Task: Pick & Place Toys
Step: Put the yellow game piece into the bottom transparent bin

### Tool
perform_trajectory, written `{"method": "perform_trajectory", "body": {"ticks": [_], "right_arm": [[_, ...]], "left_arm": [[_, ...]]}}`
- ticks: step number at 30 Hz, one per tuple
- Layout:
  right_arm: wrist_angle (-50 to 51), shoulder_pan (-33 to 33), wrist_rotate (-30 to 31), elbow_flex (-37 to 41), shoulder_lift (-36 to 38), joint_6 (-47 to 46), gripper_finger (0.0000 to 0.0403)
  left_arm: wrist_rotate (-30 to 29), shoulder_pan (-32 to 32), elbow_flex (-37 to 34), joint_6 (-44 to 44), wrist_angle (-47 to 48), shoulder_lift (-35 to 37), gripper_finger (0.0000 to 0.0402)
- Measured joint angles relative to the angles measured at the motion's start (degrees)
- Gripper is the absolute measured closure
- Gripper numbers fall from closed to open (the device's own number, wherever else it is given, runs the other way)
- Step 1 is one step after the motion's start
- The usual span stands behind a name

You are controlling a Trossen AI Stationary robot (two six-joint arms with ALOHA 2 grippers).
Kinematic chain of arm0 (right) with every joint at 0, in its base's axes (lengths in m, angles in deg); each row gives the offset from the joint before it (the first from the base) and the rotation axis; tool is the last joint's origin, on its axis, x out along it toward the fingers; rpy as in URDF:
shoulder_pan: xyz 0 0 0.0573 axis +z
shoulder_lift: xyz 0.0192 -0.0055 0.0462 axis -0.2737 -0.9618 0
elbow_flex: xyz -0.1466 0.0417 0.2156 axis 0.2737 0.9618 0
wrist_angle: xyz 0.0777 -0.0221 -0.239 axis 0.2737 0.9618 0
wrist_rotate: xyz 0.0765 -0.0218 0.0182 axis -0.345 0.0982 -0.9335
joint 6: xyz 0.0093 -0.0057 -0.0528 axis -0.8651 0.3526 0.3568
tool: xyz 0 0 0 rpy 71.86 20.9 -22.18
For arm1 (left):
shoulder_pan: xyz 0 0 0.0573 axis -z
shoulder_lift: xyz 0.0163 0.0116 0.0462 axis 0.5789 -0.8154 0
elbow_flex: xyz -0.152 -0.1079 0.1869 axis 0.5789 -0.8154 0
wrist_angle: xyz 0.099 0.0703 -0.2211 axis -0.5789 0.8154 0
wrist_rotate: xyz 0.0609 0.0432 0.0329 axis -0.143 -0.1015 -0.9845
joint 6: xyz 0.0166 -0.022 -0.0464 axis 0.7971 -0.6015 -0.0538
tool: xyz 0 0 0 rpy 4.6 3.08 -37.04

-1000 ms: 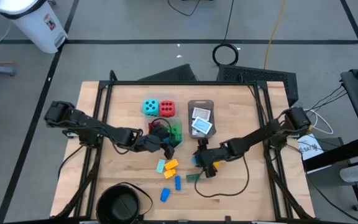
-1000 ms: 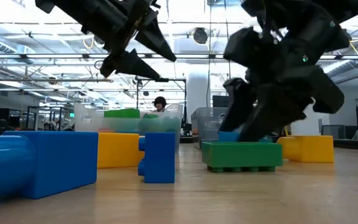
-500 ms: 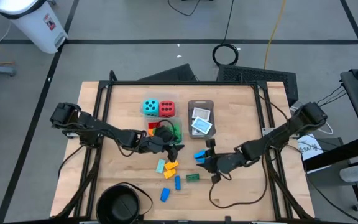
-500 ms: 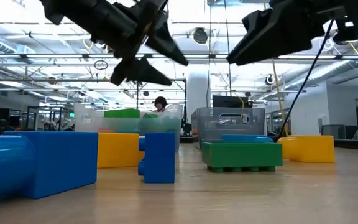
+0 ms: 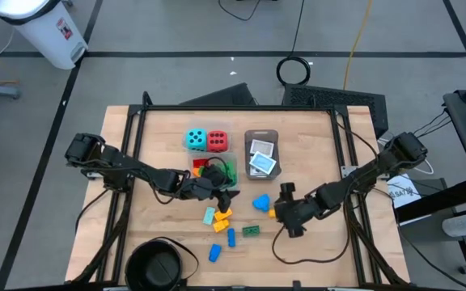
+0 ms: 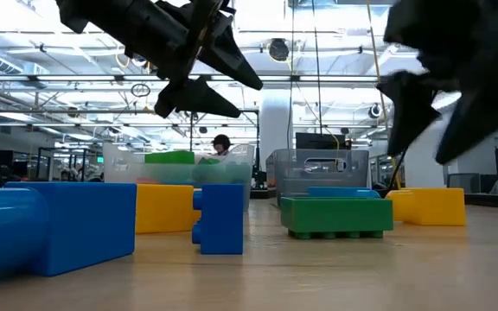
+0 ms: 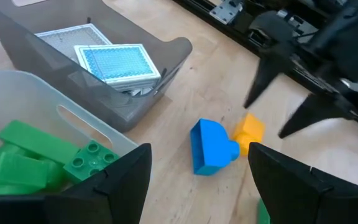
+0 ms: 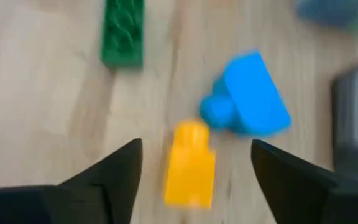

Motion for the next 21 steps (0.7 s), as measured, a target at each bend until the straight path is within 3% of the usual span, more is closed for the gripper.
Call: {"method": "perform_trajectory", "body": {"ticks": [4, 11, 15, 21], "right_arm": [[-1.88, -0.02, 0.09, 3.00, 0.02, -3.51, 0.0109], [-17.62, -0.02, 0.02, 12.26, 0.00, -3.48, 0.0130], [-25.71, -0.02, -0.53, 16.58, 0.00, -0.75, 0.0162], [-27.41, -0.13, -1.55, 18.40, 0.02, 1.24, 0.0248]], "left_arm": [[0.00, 0.02, 0.00, 0.02, -0.04, 0.00, 0.0131], [-0.02, -0.02, 0.00, 0.01, -0.44, 0.00, 0.0131], [-0.02, -0.11, 0.00, 0.65, -0.44, 0.00, 0.0131], [-0.03, -0.09, 0.00, 0.63, -0.40, 0.02, 0.0131]]}}
